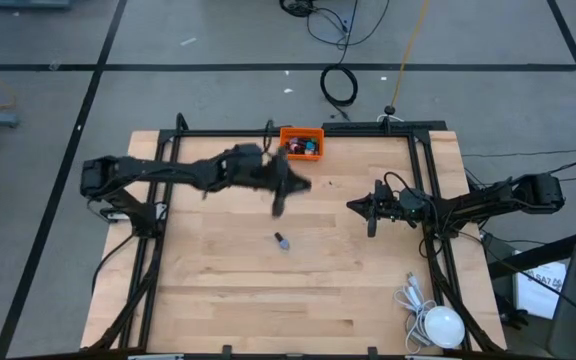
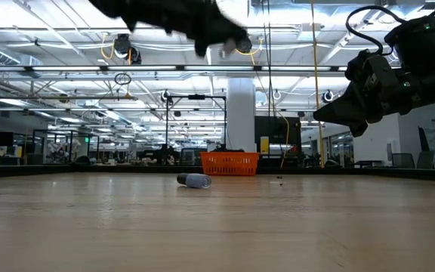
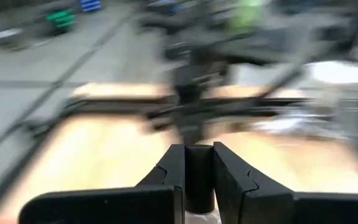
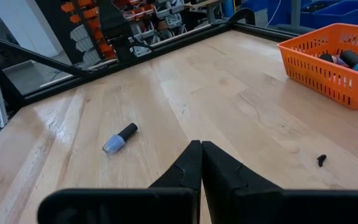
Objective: Pick & Place Nail Polish
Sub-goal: Put the white nail polish bottle into the basket
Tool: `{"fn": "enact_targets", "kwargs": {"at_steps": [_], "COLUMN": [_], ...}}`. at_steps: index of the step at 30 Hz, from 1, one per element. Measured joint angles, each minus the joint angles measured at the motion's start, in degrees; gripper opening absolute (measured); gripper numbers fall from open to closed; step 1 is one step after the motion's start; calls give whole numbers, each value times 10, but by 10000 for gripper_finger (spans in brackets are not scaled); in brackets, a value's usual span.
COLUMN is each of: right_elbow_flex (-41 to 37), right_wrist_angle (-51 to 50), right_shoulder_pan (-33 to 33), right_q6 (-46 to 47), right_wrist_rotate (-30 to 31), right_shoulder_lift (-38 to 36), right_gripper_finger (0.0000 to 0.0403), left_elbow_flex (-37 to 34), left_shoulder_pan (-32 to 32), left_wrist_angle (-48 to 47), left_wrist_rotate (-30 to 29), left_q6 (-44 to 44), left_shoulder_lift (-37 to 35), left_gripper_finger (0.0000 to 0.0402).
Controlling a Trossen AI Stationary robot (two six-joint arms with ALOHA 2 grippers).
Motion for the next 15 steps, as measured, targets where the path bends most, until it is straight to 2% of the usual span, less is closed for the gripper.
{"fn": "enact_targets", "kwargs": {"at_steps": [2, 9, 15], "right_elbow_flex": [0, 0, 0], "right_wrist_angle": [1, 8, 8], "right_shoulder_pan": [0, 0, 0], "right_q6": [0, 5, 6], "right_wrist_rotate": [0, 0, 0], "right_shoulder_lift": [0, 0, 0], "right_gripper_finger": [0, 0, 0], "left_elbow_flex": [0, 1, 45], "left_shoulder_pan": [38, 151, 238], "left_wrist_angle": [11, 105, 105], "left_wrist_rotate": [-19, -8, -1], "left_q6": [-7, -67, -172], "left_shoulder_lift": [24, 116, 185], "left_gripper_finger": [35, 35, 35]}}
